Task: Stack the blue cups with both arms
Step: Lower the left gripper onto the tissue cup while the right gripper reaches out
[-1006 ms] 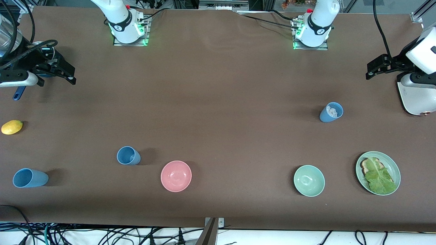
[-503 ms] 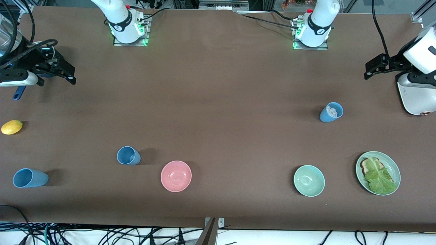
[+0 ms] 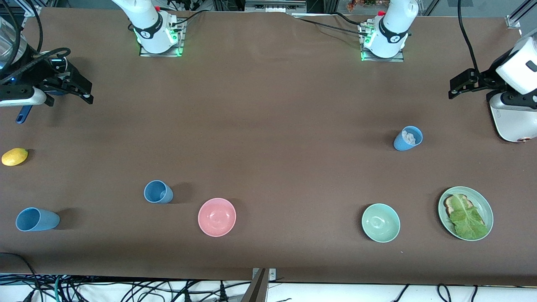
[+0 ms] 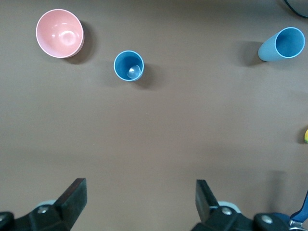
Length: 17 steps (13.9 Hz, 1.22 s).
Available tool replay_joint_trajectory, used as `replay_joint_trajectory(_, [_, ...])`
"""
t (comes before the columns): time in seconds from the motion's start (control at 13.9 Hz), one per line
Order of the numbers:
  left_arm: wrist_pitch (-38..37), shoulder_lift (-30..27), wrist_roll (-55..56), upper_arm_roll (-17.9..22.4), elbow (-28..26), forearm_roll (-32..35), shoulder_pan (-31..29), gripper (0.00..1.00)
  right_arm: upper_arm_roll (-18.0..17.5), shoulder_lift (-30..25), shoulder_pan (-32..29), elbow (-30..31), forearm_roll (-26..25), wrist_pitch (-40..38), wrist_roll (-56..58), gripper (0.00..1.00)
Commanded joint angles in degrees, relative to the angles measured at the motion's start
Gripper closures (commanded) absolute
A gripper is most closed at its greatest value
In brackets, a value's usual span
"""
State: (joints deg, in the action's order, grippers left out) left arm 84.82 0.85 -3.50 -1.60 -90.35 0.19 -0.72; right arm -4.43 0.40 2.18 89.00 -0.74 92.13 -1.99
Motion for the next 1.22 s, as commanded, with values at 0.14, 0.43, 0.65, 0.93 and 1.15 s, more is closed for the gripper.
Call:
replay_joint_trajectory(0.14, [9.64,-0.41,-10.91,2.91,-9.13,0.78,-3.41,0.00,-0.05,0.30,-0.16,-1.03,0.48,-0.11,0.06,0.00])
replay_joint_trajectory(0.43, [22.63,-0.50,-13.20,5.46,-19.75,0.78,-2.89,0.00,0.12,0.48,-0.25,-0.94,0.48,-0.11,-0.56,0.00])
replay_joint_trajectory(0.65, [30.37,-0.59,-13.20,6.00,-26.00,0.78,-2.09,0.00,-0.23,1.80,0.02,-0.94,-0.05,-0.37,-0.04,0.00])
replay_joint_trajectory(0.93, [40.57,-0.67,-13.20,6.00,-33.47,0.69,-1.74,0.00,-0.23,3.38,0.10,-0.59,-0.14,-0.55,0.32,0.00])
replay_joint_trajectory(1.15, [48.22,-0.67,-13.20,6.08,-38.75,0.69,-1.22,0.00,-0.23,4.44,0.10,-0.94,0.21,-0.11,2.07,0.00])
